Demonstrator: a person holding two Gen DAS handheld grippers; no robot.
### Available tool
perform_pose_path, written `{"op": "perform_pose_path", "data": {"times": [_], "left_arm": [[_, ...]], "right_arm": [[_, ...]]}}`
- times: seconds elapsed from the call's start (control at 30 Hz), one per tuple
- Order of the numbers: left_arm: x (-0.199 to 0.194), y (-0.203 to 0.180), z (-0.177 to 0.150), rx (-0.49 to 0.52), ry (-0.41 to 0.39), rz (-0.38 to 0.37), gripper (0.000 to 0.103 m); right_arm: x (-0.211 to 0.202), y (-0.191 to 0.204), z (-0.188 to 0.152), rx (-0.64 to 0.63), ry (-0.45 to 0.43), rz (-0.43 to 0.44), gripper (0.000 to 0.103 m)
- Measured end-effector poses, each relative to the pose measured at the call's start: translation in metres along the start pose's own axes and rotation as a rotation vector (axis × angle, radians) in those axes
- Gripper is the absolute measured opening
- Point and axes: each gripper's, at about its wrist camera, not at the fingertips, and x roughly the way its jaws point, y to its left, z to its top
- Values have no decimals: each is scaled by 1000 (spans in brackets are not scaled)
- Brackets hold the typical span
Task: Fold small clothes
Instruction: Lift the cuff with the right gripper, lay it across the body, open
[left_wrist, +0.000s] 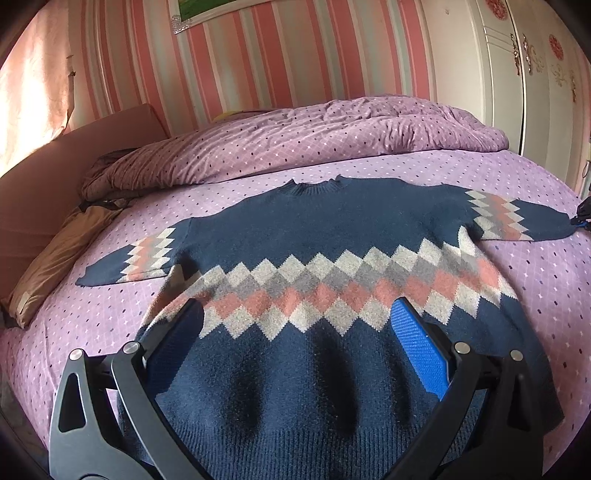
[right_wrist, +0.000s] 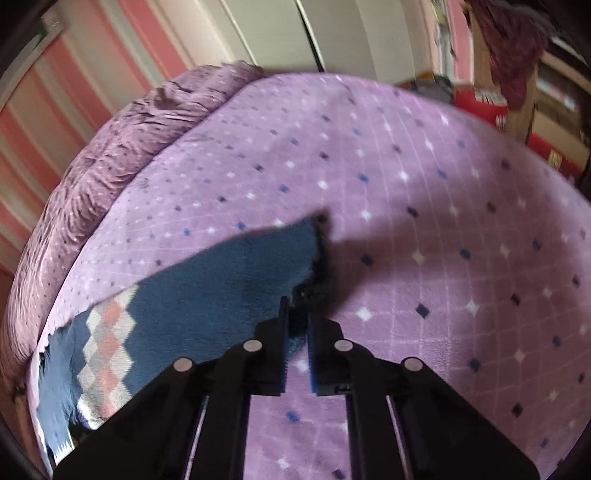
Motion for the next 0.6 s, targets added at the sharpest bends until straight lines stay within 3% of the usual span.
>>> {"op": "perform_pose_path", "data": {"times": [0.23,0.47,0.6], "left_arm": [[-11,31,8,-58,6,-17,100],[-17,77,15,-91,-2,28,100],[-8,113,16,-95,15,54,100]], "right_arm": [[-59,72,1,-112,-79,139,8],[-110,200,-26,-273,-110,274,8],[-118,278,-53,-346,-95,329,8]]}}
